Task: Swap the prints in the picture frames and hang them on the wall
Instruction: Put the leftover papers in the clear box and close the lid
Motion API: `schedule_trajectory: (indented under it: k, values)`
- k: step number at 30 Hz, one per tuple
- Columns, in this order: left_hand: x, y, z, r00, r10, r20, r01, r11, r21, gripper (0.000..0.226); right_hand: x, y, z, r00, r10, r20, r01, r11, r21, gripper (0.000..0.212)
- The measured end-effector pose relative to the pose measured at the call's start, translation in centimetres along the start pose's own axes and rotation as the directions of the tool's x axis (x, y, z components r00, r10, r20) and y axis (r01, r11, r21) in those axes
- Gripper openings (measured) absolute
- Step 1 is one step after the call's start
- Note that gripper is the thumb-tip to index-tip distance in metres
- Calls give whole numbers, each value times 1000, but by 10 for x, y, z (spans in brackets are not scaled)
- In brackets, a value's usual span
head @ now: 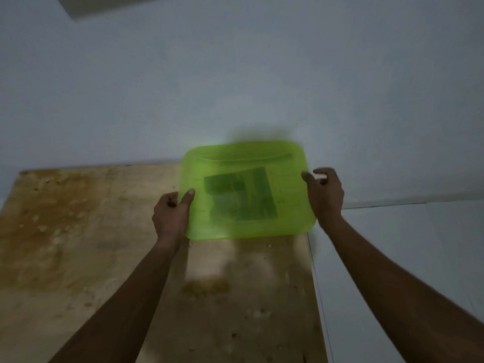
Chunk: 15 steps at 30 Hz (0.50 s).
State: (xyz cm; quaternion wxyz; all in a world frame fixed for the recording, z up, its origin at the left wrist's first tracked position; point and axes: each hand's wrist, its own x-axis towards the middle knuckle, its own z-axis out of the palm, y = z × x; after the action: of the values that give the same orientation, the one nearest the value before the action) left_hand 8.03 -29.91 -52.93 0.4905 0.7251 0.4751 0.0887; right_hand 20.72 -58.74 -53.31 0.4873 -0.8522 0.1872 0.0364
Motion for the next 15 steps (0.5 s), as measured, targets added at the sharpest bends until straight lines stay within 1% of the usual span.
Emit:
schedule_trajectory:
  k: [3, 6, 8, 10, 12, 15]
  values:
    - [-13, -3, -5, 1000, -19, -2, 19, 998, -55, 33, -34, 21, -2, 998, -11, -62, 16, 997, 76, 28]
    - [-2, 0, -2, 1000, -15, 14, 16, 996, -84, 32, -36, 23, 0, 998, -11, -60, 19, 990, 142, 29]
    - [6, -6, 0, 999, -25, 26, 27, 996, -83, 33, -34, 23, 1, 999, -11, -48, 18, 988, 151, 30]
    - [9, -10, 2, 999, -31, 20, 33, 996, -88, 41, -33, 24, 2, 999, -14, -42, 19, 992, 123, 34]
    - [6, -7, 3, 999, -34, 2, 34, 994, -109, 56, -36, 24, 3, 999, -28, -47, 32, 994, 102, 36]
    - [4, -5, 2, 999, -43, -10, 42, 996, -73, 60, -38, 28, 7, 997, -64, -52, 68, 995, 73, 38]
